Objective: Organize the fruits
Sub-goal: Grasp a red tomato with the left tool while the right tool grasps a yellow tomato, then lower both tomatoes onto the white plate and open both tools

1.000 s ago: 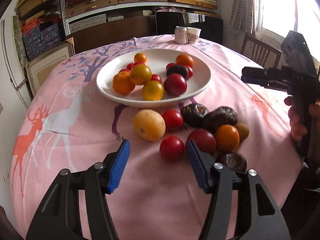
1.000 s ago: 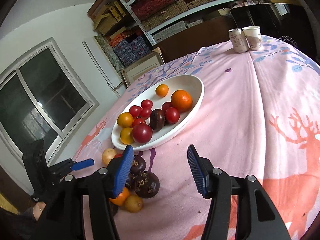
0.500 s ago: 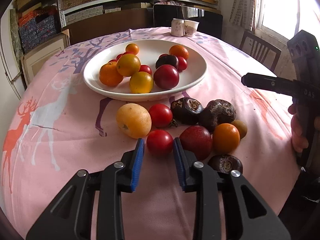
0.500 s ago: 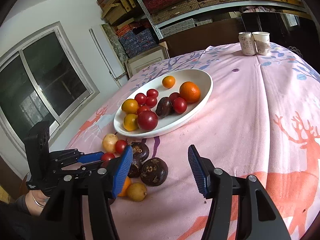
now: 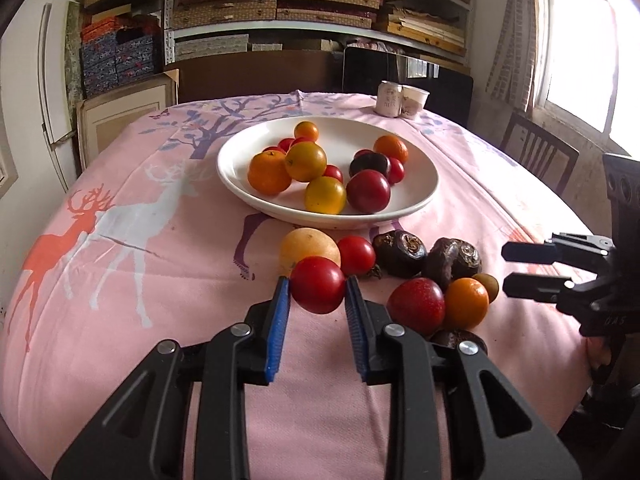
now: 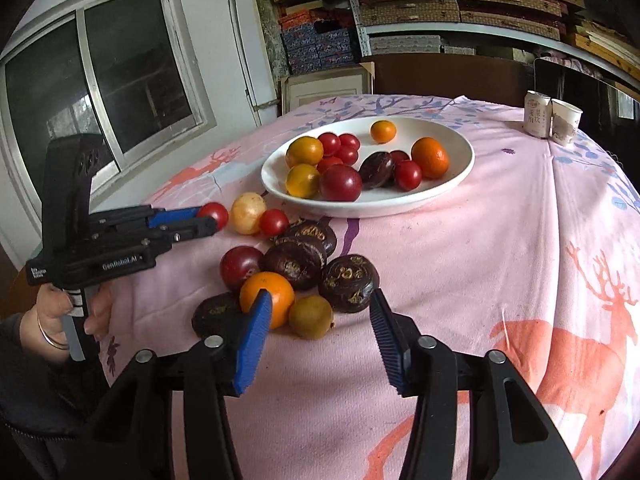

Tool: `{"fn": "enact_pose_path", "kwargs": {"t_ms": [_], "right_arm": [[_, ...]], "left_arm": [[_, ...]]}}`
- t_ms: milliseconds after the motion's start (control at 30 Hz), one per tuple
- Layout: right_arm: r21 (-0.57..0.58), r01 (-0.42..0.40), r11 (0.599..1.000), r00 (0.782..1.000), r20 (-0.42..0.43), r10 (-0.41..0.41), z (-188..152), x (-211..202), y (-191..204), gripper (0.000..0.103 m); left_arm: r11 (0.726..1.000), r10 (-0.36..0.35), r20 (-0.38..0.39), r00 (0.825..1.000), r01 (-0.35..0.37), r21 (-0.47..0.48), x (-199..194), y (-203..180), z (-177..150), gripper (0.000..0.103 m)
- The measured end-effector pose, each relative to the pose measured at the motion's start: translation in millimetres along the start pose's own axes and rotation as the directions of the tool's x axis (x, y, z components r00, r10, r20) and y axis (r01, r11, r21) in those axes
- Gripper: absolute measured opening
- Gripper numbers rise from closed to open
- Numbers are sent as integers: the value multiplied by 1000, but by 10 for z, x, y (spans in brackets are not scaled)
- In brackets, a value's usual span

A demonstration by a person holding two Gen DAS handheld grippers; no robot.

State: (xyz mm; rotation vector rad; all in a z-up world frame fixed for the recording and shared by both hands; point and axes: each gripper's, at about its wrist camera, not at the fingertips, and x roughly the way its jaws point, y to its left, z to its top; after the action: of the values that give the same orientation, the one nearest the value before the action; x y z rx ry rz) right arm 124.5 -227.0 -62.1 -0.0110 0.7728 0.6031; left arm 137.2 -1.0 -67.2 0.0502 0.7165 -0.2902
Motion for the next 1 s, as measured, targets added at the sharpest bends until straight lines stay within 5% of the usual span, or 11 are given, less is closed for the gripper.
{"fn": "enact_pose_path", "kwargs": {"t_ms": [167,467,1000], "right_arm": [[-58,48,997,996,-69,-52,-18,140,124,34],[-4,-15,1000,993,-116,15,31,219,79,33],[74,-69,995,996,-53,73,25,109,-67,28]], "left_arm": [[1000,10,-19,1000,-10,19,25,-36,-8,27],[1000,18,-35,999,-18,4,52,-11,-10,27],[1000,15,-36,999,-16,-2,55,5,-12,27]]}}
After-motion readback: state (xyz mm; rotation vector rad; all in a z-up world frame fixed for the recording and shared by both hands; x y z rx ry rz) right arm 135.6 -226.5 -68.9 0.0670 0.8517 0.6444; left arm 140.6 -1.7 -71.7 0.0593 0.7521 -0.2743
